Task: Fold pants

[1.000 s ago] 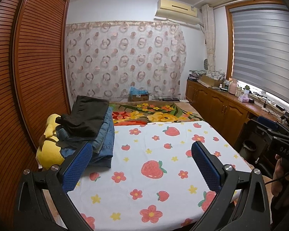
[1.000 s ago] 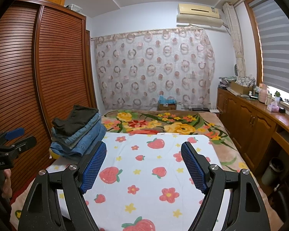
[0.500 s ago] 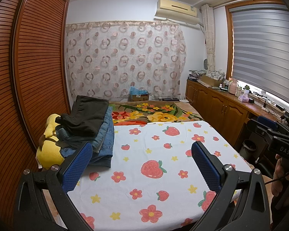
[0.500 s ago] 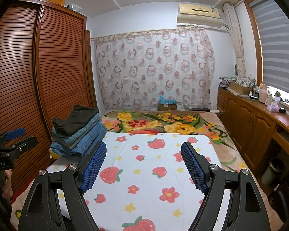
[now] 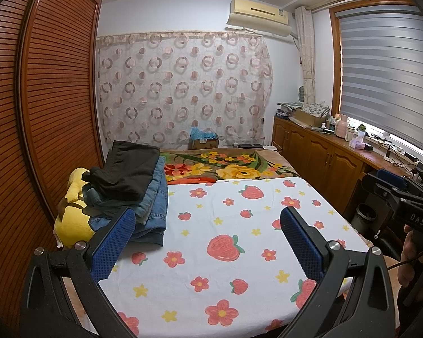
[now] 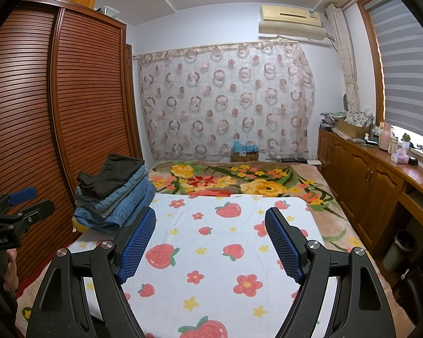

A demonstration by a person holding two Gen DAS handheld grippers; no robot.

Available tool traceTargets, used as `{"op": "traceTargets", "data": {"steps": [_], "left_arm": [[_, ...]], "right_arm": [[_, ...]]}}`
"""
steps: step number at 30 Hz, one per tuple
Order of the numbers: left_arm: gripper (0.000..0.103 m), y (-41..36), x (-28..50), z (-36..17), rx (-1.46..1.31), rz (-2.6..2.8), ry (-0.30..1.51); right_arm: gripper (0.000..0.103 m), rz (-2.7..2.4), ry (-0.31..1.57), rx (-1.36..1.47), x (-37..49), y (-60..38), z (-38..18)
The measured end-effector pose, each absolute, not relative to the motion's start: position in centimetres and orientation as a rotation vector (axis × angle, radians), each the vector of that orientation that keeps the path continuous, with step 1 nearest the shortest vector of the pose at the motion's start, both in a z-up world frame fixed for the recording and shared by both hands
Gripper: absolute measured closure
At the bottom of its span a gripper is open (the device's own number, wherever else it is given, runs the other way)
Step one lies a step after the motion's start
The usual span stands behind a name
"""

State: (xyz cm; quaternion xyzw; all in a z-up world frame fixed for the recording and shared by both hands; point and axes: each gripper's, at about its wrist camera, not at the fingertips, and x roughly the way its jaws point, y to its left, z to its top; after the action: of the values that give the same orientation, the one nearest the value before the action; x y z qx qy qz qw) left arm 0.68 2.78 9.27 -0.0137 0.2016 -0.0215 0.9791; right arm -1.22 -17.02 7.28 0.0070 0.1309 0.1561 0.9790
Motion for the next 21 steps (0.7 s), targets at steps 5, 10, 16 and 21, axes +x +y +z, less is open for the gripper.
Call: {"op": "traceTargets", "data": {"steps": [5, 10, 16, 21], "left_arm": [[0.0, 2.73, 0.67, 9.31, -0.029, -0.045, 0.405], [0.0, 2.92, 0.35, 9.35, -0.029, -0.043, 0.403], [0.0, 2.89, 0.41, 9.27, -0.028, -0.043, 0.403], [0.0, 2.9, 0.39, 9.28, -0.028, -0.043, 0.403]], "right_arm": [[0.021, 0.312, 0.261, 0.014, -1.41, -17.01, 7.22], [0.021, 0.31, 0.26, 0.014, -1.43, -16.98, 7.15], [0.021, 0.31, 0.26, 0.014, -1.38, -17.01, 7.13], [0.021, 0.313, 0.261, 0.015, -1.48, -16.98, 7.16]]}}
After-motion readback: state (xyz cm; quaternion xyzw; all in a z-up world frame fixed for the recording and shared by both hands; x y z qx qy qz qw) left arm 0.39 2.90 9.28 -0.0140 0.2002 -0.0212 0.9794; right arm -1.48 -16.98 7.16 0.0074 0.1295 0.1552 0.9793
